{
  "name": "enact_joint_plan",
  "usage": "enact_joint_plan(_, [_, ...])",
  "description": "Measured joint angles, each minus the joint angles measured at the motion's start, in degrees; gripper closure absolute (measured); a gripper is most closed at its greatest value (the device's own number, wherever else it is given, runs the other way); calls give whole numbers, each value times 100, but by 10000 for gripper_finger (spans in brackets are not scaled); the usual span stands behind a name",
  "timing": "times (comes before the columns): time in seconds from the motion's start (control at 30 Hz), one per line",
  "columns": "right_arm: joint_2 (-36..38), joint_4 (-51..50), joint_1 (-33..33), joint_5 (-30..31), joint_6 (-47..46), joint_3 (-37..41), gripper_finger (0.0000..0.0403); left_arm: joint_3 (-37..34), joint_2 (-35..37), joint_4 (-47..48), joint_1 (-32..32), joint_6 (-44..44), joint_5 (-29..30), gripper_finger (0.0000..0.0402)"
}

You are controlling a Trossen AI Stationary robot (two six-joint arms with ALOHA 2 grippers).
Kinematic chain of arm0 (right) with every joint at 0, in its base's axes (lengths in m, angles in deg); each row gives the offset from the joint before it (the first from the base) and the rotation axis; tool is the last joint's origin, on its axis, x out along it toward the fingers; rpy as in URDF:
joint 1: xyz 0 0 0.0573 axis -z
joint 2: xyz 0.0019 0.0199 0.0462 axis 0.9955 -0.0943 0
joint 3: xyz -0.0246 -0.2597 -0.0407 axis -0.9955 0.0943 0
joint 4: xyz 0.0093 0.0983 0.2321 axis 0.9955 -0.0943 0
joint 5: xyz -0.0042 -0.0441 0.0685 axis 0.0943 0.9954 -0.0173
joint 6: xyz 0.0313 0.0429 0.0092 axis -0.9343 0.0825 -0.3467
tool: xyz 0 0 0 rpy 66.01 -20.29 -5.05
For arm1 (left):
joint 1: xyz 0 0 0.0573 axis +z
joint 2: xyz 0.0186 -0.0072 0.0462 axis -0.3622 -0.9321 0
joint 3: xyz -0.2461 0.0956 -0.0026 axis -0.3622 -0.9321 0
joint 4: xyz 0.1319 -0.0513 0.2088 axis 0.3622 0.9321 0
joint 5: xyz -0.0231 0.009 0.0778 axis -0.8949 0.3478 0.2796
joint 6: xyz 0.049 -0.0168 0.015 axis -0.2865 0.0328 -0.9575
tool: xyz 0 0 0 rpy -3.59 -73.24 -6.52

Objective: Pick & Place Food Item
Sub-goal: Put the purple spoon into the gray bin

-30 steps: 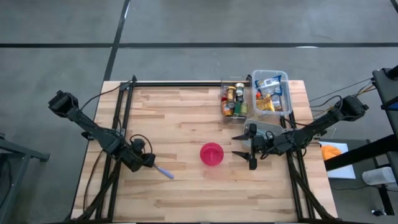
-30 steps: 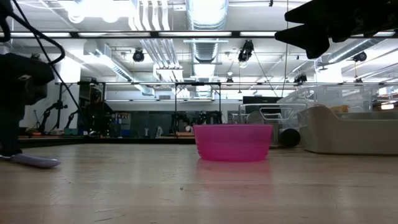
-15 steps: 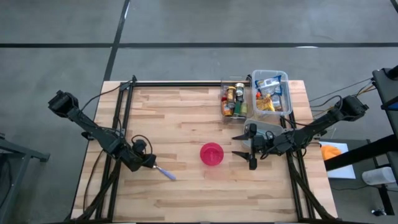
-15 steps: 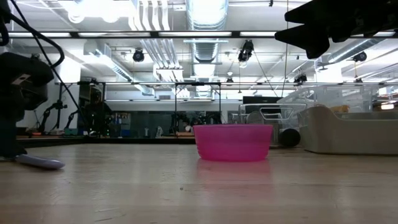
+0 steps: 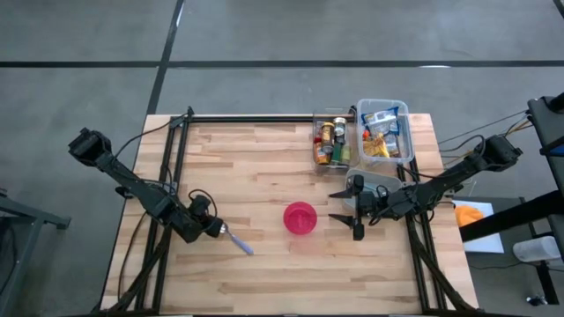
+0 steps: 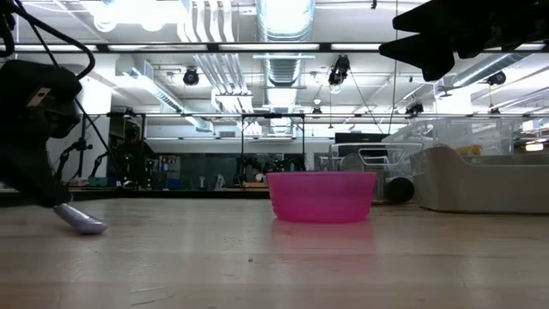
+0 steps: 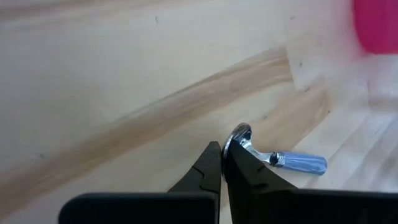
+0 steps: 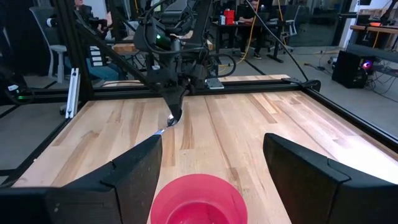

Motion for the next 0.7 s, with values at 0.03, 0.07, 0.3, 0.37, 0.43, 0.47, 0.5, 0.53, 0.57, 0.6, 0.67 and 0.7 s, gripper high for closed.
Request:
enact_joint_plan(0.03, [0,0,-2,0,0,0,127,0,0,4,0,-8,56,399])
enact_joint_plan(0.07, [0,-2,-1,0,1,0,127,0,0,-1,-2,-16,125,399])
enact_joint_plan(0.3, [0,-1,0,0,0,0,127,0,-2,-399,7,-729,896,401])
enact_joint_plan(0.37, [0,0,-2,0,2,0,127,27,-5,-479,7,-995,1199,401])
enact_joint_plan(0.43, [0,-2,0,-1,1,0,127,72,-7,-586,9,-1301,1509,401])
enact_joint_plan(0.47, [0,-1,-2,0,0,0,127,102,-7,-665,9,-1476,1660,401])
enact_joint_plan(0.5, [0,-2,0,0,0,0,127,130,-7,-759,11,-1665,1806,401])
enact_joint_plan(0.53, [0,0,0,0,1,0,127,166,-7,-851,11,-1855,1941,401])
enact_joint_plan(0.57, [0,-2,-2,0,0,0,127,199,-7,-967,15,-2057,2078,401])
enact_joint_plan(0.6, [0,-2,-2,0,2,0,127,224,-7,-1110,29,-2291,2207,401])
enact_joint_plan(0.67, [0,0,0,0,0,0,127,263,-7,-1468,85,-2771,2421,401])
enact_joint_plan(0.7, [0,-2,-2,0,0,0,127,264,-16,-1717,132,-3033,2507,401])
